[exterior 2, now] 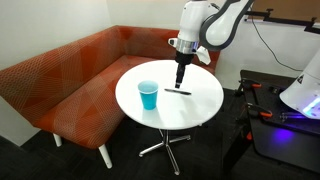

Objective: Put the pen in the cup

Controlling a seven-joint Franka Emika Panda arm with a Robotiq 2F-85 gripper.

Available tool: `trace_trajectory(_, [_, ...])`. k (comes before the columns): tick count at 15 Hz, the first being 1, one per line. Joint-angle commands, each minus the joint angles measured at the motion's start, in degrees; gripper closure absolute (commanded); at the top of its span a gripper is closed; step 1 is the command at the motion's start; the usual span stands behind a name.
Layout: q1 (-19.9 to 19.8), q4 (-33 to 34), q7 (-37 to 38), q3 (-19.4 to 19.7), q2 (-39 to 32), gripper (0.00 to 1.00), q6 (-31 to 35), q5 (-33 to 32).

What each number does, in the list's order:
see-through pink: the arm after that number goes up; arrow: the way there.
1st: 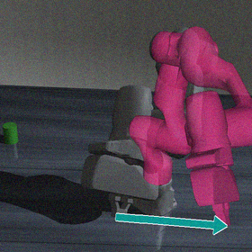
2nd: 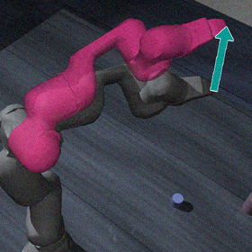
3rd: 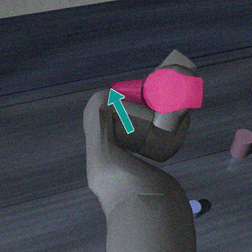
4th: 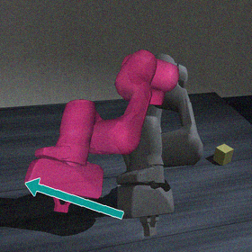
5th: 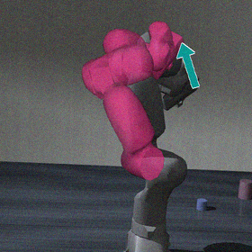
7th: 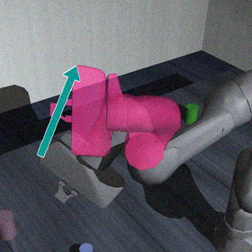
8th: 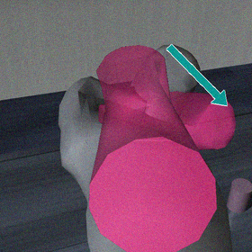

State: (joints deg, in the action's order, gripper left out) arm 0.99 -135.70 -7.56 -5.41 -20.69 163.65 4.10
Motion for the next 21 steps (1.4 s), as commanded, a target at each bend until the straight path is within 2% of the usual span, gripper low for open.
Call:
trace_trajectory(1, [-2.98,1.79,-1.47,-2.09,-2.01,0.00,0.10,1.79])
trace_trajectory(6, [-5.10,3.34,-1.83,-3.27,-4.25,0.00,-0.33,2.35])
trace_trajectory(21, [-4.58,7.32,-0.39,-2.68,-8.07,0.00,-4.40,1.25])
